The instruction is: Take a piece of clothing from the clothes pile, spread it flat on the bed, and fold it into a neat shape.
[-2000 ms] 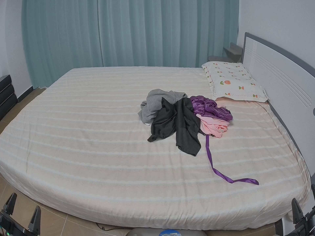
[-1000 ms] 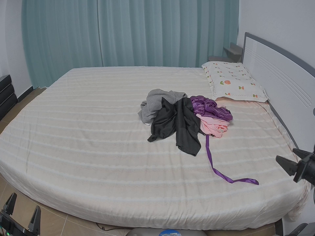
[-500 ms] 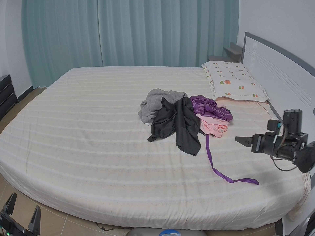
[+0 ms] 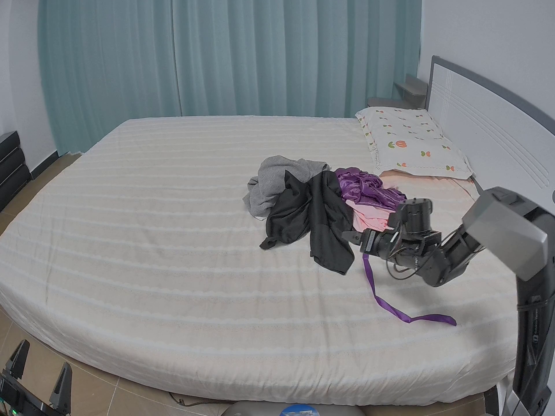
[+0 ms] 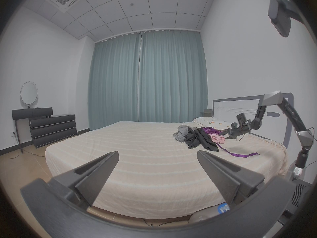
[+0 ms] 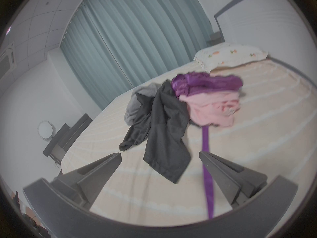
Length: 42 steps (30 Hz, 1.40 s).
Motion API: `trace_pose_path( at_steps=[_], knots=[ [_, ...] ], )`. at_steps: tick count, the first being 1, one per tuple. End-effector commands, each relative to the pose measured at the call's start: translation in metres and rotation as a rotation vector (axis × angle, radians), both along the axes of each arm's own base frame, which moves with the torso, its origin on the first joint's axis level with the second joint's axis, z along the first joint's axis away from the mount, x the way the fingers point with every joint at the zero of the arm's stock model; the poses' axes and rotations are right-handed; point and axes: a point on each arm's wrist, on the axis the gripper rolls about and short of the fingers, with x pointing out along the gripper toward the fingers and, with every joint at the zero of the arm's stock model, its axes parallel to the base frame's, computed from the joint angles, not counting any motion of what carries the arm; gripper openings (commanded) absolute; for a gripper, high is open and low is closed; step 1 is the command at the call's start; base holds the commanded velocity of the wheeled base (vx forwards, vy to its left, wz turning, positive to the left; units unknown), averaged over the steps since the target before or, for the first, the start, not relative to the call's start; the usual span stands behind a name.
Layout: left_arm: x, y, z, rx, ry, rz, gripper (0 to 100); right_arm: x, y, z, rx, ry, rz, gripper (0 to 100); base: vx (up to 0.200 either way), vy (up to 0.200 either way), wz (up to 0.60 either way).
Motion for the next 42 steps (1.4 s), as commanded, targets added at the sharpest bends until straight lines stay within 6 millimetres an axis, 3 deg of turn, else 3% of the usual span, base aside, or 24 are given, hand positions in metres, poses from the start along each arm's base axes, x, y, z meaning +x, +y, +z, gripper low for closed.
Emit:
trace_pose_path(
  at_steps=[1,33,34,42],
  knots=[
    [0.000,0.000,-0.005,0.000,0.004,0.000,100,0.013,0.032,-0.060,0.017,0.082,0.025,100,0.000,0.000,0.00],
    [0.000,0.000,-0.005,0.000,0.004,0.000,100,0.042,0.048,-0.077,-0.013,0.169,0.033,100,0.000,0.000,0.00],
    [0.000,0.000,-0.005,0.000,0.006,0.000,100,0.042,0.048,-0.077,-0.013,0.169,0.033,0,0.000,0.000,0.00],
    [0.000,0.000,-0.005,0.000,0.006,0.000,100,0.044,0.046,-0.066,0.047,0.158,0.001,0,0.000,0.000,0.00]
  ],
)
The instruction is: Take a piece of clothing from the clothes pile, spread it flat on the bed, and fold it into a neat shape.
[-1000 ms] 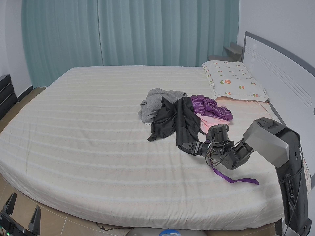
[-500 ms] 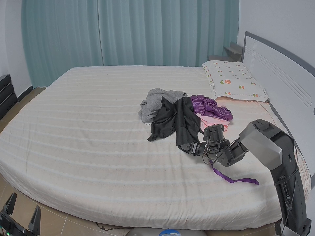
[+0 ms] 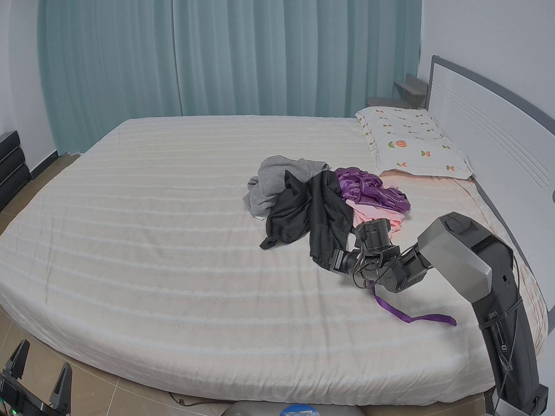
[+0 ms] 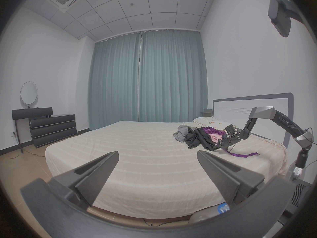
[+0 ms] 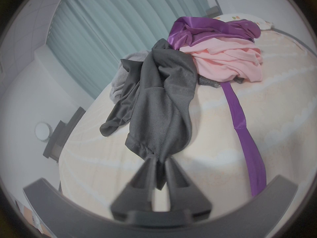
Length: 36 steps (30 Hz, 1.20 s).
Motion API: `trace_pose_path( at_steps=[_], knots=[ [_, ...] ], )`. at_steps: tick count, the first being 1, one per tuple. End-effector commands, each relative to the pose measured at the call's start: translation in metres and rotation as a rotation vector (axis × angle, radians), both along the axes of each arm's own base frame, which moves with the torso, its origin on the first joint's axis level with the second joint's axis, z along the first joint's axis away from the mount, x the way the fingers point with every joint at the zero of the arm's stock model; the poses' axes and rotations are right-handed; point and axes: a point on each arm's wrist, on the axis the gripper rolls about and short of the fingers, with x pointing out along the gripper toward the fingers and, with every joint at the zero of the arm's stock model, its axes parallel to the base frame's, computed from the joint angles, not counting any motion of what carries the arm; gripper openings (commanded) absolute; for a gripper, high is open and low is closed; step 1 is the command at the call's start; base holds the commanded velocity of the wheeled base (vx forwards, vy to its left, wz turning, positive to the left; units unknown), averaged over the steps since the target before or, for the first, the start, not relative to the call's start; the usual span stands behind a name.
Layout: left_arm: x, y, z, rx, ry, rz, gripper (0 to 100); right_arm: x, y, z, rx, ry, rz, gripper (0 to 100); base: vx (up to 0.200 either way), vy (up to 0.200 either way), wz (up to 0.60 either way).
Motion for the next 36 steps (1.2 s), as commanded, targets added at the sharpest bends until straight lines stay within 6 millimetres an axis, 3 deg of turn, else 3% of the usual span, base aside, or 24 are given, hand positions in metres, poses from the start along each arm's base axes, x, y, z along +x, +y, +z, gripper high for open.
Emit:
trace_pose_path(
  at_steps=[1,6,11,15,17,18,25,36],
  knots=[
    [0.000,0.000,-0.005,-0.001,0.004,0.000,100,0.001,-0.001,0.024,0.079,-0.025,-0.044,0,0.000,0.000,0.00],
    [0.000,0.000,-0.005,-0.001,0.006,0.000,100,-0.011,-0.005,0.047,0.194,-0.028,-0.075,0,0.000,0.000,0.00],
    [0.000,0.000,-0.005,-0.001,0.004,0.000,100,-0.054,-0.017,0.071,0.255,-0.057,-0.023,0,0.000,0.000,0.00],
    [0.000,0.000,-0.005,-0.001,0.004,0.000,100,-0.101,-0.024,0.102,0.297,-0.126,0.019,0,0.000,0.000,0.00],
    [0.000,0.000,-0.005,-0.001,0.004,0.000,100,-0.102,-0.025,0.103,0.298,-0.127,0.019,0,0.000,0.000,0.00],
    [0.000,0.000,-0.005,-0.001,0.006,0.000,100,-0.131,-0.028,0.122,0.310,-0.146,0.037,0,0.000,0.000,0.00],
    [0.000,0.000,-0.005,0.004,0.004,-0.003,100,-0.188,-0.038,0.172,0.323,-0.260,0.026,0,0.000,0.000,0.00],
    [0.001,0.000,-0.005,0.002,0.007,-0.009,100,-0.238,-0.048,0.211,0.363,-0.361,0.042,0,0.000,0.000,0.00]
  ],
)
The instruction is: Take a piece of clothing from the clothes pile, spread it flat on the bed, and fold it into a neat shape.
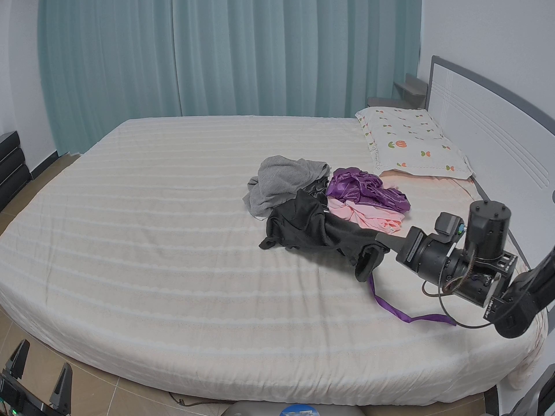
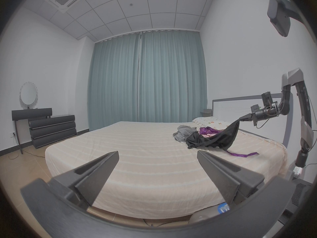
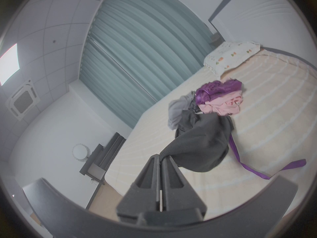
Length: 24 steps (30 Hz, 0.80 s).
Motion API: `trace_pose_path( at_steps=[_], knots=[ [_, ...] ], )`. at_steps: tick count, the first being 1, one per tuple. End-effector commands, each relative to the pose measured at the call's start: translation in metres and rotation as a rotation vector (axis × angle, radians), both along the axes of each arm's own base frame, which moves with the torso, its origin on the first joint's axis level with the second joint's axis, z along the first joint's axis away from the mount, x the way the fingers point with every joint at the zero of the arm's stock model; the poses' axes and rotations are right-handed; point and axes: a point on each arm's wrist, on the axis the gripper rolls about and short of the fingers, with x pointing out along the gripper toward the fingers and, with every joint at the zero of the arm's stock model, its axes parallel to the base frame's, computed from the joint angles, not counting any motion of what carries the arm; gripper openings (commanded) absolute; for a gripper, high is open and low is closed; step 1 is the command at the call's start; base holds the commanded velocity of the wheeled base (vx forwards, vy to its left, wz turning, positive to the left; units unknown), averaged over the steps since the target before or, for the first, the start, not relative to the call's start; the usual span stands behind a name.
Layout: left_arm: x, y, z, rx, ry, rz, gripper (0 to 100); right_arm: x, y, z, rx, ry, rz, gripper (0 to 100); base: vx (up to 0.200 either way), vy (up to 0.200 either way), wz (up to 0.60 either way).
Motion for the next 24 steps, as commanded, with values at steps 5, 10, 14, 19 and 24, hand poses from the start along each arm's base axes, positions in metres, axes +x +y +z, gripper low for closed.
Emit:
trace_pose_path(
  at_steps=[5,10,14,19,24],
  knots=[
    [0.000,0.000,-0.005,-0.012,0.000,0.001,100,-0.045,0.001,0.037,0.054,-0.121,0.040,0,0.000,0.000,0.00],
    [-0.001,0.000,0.005,-0.034,-0.041,0.001,100,-0.052,-0.004,0.051,0.067,-0.175,0.030,0,0.000,0.000,0.00],
    [-0.005,0.000,0.106,-0.097,-0.189,-0.017,100,-0.056,-0.007,0.055,0.075,-0.188,0.031,0,0.000,0.000,0.00],
    [0.034,-0.001,0.139,-0.096,-0.059,-0.066,100,-0.058,-0.010,0.056,0.077,-0.193,0.020,0,0.000,0.000,0.00],
    [0.072,-0.005,0.123,-0.105,0.108,-0.150,100,-0.060,-0.012,0.064,0.092,-0.222,0.017,0,0.000,0.000,0.00]
  ],
)
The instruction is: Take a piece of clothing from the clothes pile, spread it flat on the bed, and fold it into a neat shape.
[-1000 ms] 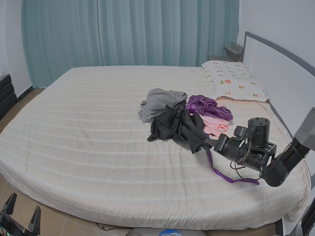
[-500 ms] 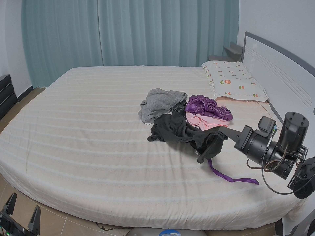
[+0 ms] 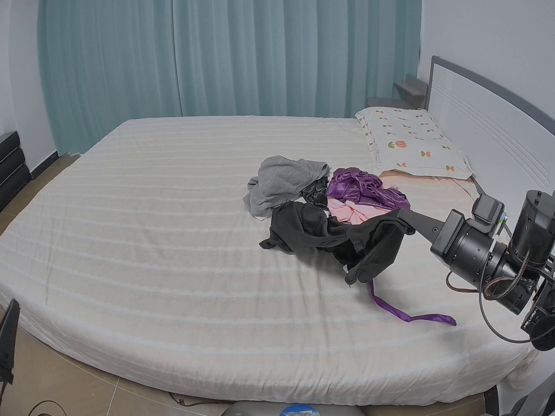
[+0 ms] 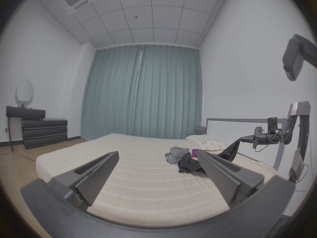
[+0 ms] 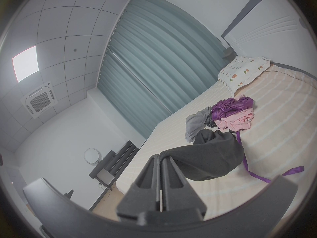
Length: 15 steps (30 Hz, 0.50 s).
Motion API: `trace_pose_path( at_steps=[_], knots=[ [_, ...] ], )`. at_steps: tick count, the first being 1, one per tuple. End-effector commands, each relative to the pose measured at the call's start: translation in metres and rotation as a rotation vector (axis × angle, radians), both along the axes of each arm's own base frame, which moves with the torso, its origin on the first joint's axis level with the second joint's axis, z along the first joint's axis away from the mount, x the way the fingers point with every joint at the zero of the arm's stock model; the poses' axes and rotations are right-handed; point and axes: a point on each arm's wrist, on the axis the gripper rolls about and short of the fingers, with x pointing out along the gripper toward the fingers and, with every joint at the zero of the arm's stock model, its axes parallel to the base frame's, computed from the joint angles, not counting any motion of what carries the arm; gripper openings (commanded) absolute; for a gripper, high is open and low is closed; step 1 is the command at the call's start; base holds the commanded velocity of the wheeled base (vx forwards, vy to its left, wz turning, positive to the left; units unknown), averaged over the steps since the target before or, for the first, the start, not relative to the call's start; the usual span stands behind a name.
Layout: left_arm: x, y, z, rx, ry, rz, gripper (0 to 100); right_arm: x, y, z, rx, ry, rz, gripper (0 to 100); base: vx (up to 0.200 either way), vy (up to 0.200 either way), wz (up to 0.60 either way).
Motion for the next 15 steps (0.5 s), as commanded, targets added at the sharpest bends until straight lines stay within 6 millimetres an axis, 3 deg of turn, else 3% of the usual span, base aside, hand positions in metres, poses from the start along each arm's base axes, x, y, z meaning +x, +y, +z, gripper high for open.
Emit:
trace_pose_path(
  at_steps=[1,6,10,15],
  knots=[
    [0.071,-0.004,0.027,-0.013,0.235,-0.110,100,-0.006,-0.006,0.012,0.024,-0.043,-0.009,0,0.000,0.000,0.00],
    [0.123,-0.007,0.009,-0.009,0.392,-0.140,100,-0.006,-0.007,0.014,0.036,-0.054,-0.002,0,0.000,0.000,0.00],
    [0.151,-0.014,-0.012,-0.013,0.517,-0.189,100,-0.003,-0.008,0.011,0.032,-0.042,-0.013,0,0.000,0.000,0.00],
    [0.183,-0.029,-0.031,0.011,0.596,-0.256,100,-0.002,-0.008,0.023,0.047,-0.087,-0.015,0,0.000,0.000,0.00]
  ],
)
